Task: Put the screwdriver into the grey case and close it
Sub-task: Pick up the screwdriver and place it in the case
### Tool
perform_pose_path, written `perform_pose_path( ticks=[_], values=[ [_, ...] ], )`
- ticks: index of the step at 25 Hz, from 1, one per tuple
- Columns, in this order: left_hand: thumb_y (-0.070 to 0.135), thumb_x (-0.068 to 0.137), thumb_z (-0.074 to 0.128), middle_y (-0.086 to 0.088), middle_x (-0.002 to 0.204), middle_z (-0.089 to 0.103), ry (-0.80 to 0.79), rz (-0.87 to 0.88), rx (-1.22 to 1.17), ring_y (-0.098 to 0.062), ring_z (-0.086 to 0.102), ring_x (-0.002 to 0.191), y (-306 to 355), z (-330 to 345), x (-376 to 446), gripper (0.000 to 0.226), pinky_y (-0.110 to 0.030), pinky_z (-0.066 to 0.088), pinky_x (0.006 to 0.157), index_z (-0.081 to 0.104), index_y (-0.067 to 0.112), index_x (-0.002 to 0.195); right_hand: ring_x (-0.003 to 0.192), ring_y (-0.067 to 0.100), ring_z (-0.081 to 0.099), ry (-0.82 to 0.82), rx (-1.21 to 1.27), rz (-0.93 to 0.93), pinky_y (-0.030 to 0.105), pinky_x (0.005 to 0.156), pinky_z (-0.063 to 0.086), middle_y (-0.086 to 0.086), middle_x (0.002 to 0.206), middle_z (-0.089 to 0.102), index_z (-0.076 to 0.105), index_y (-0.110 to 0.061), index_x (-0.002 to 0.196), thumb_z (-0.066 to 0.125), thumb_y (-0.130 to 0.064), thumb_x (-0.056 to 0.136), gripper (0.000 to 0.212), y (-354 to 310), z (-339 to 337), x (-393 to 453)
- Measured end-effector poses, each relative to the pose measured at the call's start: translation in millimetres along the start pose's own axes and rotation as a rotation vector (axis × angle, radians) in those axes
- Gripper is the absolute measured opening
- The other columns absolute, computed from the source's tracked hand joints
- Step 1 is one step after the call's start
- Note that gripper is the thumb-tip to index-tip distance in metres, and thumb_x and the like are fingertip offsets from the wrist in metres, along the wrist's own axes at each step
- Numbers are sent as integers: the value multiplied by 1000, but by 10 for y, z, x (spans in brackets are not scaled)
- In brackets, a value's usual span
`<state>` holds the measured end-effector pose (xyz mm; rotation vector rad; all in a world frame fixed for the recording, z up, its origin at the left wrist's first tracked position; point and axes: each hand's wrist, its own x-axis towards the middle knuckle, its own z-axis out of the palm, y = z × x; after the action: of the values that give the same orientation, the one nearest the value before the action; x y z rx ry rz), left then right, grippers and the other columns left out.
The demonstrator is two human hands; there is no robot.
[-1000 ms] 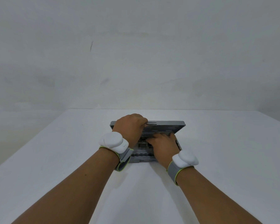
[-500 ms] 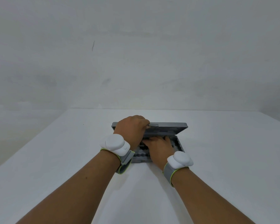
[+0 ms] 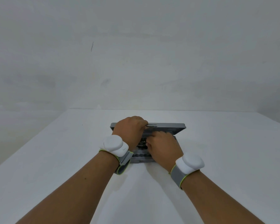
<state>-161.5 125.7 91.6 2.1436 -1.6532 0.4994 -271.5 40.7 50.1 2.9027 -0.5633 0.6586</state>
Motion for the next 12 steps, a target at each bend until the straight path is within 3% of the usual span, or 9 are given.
perform_pose_path(
  ticks=[5,9,12],
  values=[
    [13,95,43,-10,96,68,28,-10,-30,-27,60,89,27,-10,-15,24,-40,51,77,65,6,97,71,28,55,220,-7,54,34,63,36,11,77,60,58,-9,76,65,-16,80,10,47,-287,-41],
    [17,96,44,-8,99,70,52,-13,-60,-26,62,90,15,9,-19,24,-38,51,79,66,9,101,99,28,46,166,-27,118,37,82,33,8,108,52,53,-12,104,56,-12,83,22,143,-264,28],
    [19,95,47,-6,100,71,67,-19,-96,-23,63,91,-5,40,-40,22,-33,50,79,66,11,103,100,28,45,146,-28,107,37,87,30,8,106,52,54,-12,103,49,-9,87,16,136,-222,70]
  ],
)
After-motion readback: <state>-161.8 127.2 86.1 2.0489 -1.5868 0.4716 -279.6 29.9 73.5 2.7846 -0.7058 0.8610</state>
